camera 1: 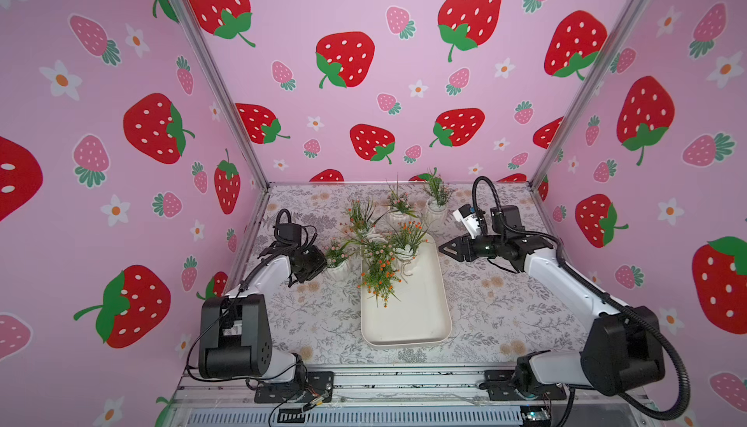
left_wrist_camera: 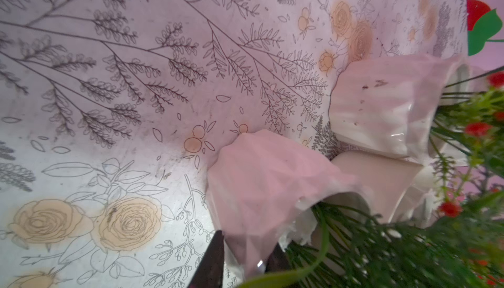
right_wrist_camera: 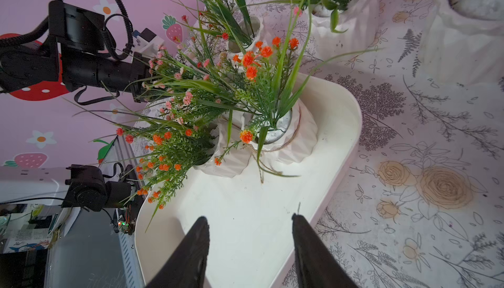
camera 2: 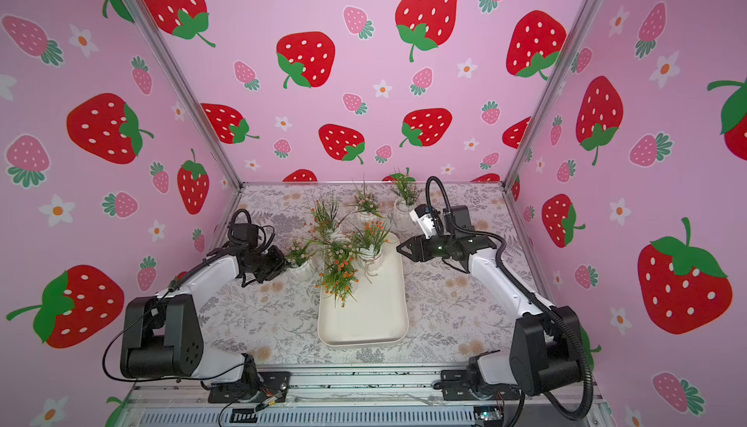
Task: Put the potted gypsophila into the storage box
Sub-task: Pick up the baby's breath potted plant from the center of the board.
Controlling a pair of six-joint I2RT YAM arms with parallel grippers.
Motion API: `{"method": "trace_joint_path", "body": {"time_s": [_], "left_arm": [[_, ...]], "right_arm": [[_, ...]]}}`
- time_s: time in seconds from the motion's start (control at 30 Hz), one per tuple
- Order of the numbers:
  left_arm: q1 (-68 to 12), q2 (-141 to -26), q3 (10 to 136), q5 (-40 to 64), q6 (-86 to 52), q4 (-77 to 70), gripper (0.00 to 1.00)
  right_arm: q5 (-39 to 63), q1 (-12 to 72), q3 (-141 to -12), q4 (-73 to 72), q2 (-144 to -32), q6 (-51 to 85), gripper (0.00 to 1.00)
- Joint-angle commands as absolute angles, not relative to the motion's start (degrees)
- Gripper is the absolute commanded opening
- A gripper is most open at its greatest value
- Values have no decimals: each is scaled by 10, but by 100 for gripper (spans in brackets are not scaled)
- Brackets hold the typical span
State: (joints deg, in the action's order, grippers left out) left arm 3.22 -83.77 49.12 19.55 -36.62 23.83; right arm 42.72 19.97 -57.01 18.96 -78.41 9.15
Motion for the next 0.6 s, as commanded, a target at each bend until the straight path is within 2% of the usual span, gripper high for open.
{"method": "trace_joint_path", "body": {"time_s": [0.0,0.3,0.57], "left_arm": [[28,-841,503,176,-362,265,22],[21,-835,512,177,-353,284,13],[20,-785,538,175,-339,328,8]], "right_arm": [[416,198,-563,199,-765,73,51],[401,197,-561,203,-767,73,51],[402,197,-562,203,-772,78,51]]}}
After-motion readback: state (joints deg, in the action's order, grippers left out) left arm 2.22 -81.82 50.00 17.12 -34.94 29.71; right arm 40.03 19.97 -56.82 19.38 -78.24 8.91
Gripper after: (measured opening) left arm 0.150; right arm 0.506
